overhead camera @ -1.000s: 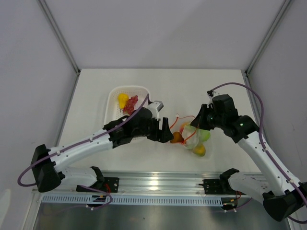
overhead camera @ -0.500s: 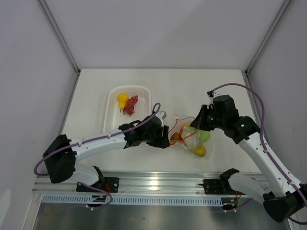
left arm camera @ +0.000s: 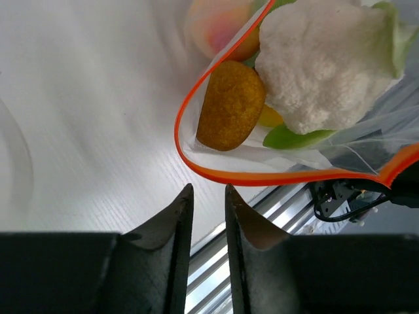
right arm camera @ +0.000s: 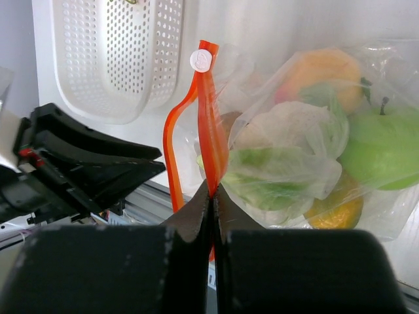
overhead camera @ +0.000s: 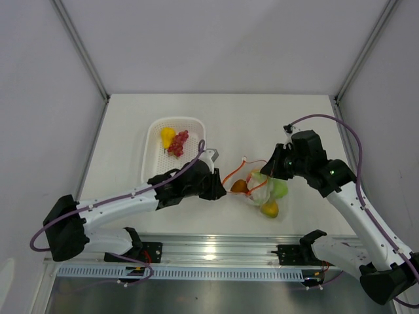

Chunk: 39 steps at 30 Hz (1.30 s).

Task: Place the food in the zip-top bag and seal the zipper
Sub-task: Adjust the zipper food storage bag at the center of the board.

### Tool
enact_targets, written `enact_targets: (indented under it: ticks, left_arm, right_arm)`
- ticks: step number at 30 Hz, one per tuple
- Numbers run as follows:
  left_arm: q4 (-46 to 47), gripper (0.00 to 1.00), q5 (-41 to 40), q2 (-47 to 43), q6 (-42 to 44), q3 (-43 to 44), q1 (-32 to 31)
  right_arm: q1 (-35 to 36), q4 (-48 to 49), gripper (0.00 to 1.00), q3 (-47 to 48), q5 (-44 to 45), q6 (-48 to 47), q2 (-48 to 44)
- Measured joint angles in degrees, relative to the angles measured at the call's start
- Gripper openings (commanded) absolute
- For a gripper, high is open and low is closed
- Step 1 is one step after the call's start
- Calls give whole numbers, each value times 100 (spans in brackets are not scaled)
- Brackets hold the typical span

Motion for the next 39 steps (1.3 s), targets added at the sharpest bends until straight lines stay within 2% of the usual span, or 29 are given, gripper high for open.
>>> enact_targets:
  ticks: [2, 5, 7, 8, 9, 11, 15, 24, 29, 30, 31, 39]
  left_arm:
    - [39, 22, -111, -212, -22, -50, 0]
    - [118, 22, -201, -367, -50, -61, 50]
    - [133, 27, -201, -354, -57, -42, 138]
    - [105, 37, -199, -319, -55, -7, 188]
    - [63, 41, -188, -225, -48, 66, 249]
    - [-61, 45, -138, 90, -101, 343, 332]
    - [-129, 46, -74, 581, -149, 671, 378]
    - [-262, 34, 81, 1067, -254, 682, 398]
    - [-116, 15, 317, 1220, -260, 684, 415]
    - [-72, 10, 400, 1266, -260, 691, 415]
    - [-33, 1, 494, 1316, -251, 710, 415]
    - [203, 1, 1233, 1333, -50, 1064, 413]
  right_arm:
    - [0, 0, 0, 0, 0, 0, 0]
    - [0, 2, 0, 0, -2, 0, 0]
    - [0, 2, 0, 0, -2, 0, 0]
    - [0, 2, 0, 0, -2, 0, 0]
    - [0, 2, 0, 0, -4, 0, 0]
    - [0, 2, 0, 0, -2, 0, 0]
    - [0, 0, 0, 0, -2, 0, 0]
    - [0, -2, 0, 0, -2, 0, 0]
    - [0, -2, 0, 0, -2, 0, 2]
    - [0, 0, 0, 0, -2, 0, 4]
    - [0, 2, 0, 0, -2, 0, 4]
    - [-9, -13, 0, 2, 422, -138, 229]
